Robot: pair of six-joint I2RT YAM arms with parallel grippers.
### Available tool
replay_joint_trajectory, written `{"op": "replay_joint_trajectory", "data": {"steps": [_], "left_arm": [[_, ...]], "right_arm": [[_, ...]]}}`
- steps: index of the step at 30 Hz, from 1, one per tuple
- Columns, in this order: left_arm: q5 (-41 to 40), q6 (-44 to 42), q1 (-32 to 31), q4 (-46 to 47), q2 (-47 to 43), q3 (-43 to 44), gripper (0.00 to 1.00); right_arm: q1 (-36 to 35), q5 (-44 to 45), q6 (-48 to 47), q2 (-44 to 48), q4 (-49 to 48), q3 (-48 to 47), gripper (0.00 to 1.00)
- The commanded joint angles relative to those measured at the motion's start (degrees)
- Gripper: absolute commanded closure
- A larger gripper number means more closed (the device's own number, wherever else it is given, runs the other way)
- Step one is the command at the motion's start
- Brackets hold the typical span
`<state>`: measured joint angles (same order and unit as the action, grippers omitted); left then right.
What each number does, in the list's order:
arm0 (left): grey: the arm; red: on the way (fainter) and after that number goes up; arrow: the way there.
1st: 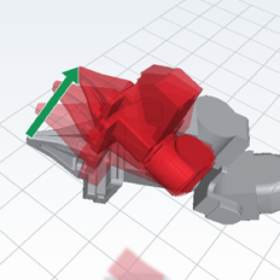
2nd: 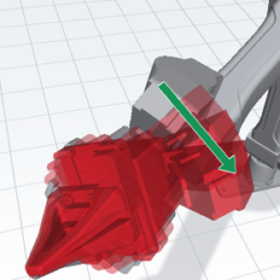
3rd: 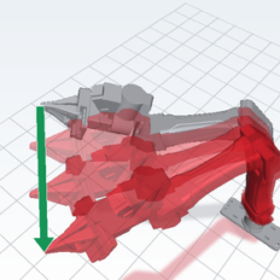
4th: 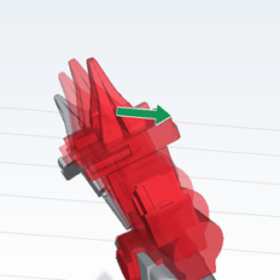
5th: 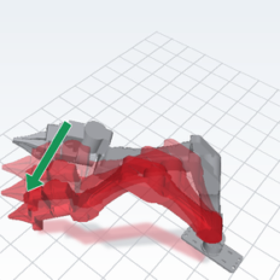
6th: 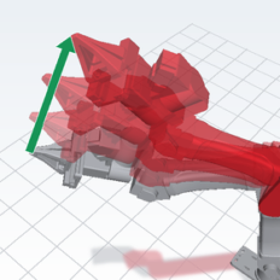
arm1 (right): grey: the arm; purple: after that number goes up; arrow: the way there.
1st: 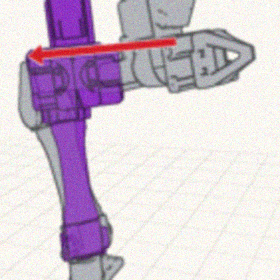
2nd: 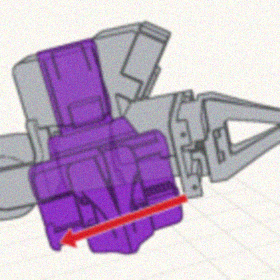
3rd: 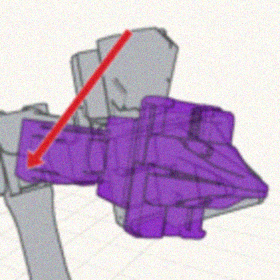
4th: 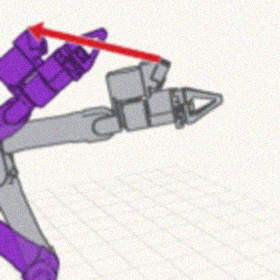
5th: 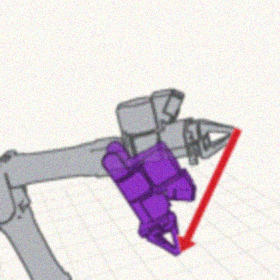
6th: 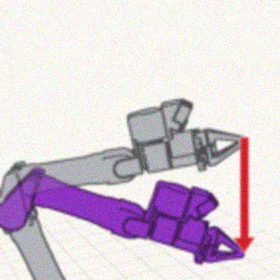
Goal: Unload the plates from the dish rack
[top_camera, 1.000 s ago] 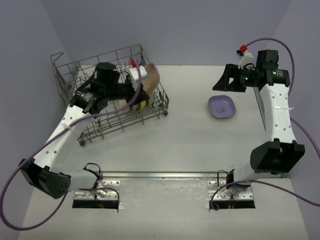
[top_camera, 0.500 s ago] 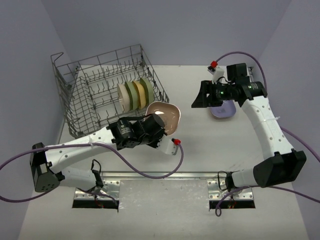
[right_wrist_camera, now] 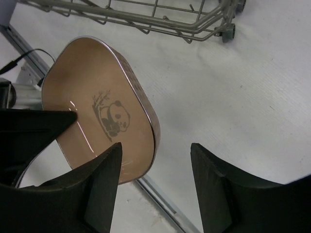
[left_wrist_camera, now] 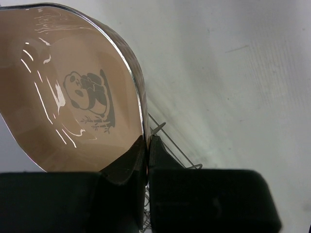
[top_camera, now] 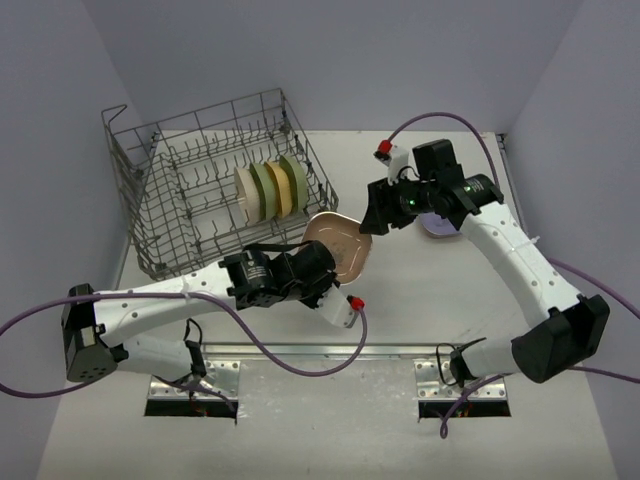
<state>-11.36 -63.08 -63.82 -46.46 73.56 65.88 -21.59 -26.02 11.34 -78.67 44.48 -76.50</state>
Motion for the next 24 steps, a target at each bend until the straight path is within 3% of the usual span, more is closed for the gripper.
{"op": "replay_joint_trajectory", "data": {"steps": [1, 8, 11, 19, 21, 22, 24], "left_arm": [[3.0, -5.4, -2.2, 0.2, -3.6, -1.0, 1.00], [2.8, -8.6, -3.5, 1.4, -3.6, -0.9, 1.00], [2.4, -9.0, -3.9, 1.9, -3.6, -1.0, 1.00], [0.3, -10.2, -4.3, 4.2, -5.4, -3.4, 0.97], [-1.5, -9.6, -4.4, 4.3, -5.5, -4.2, 0.87], [-2.3, -8.9, -4.4, 4.7, -5.6, -4.7, 0.75], [-5.0, -6.7, -4.4, 5.7, -5.8, -5.2, 0.34]], "right_arm": [[-3.6, 2.2, -7.2, -1.6, -1.5, -4.0, 0.41], [-8.2, 1.9, -12.1, -5.7, 3.4, -6.5, 0.42], [-9.1, 2.5, -13.6, -6.4, 4.3, -6.0, 0.47], [-9.2, 5.1, -15.6, -7.4, 3.8, -5.0, 0.91], [-9.1, 5.4, -15.8, -6.7, 3.5, -4.5, 1.00], [-9.0, 5.9, -16.1, -6.6, 3.4, -4.2, 1.00], [-7.8, 7.1, -16.7, -6.2, 3.4, -3.7, 1.00]]}}
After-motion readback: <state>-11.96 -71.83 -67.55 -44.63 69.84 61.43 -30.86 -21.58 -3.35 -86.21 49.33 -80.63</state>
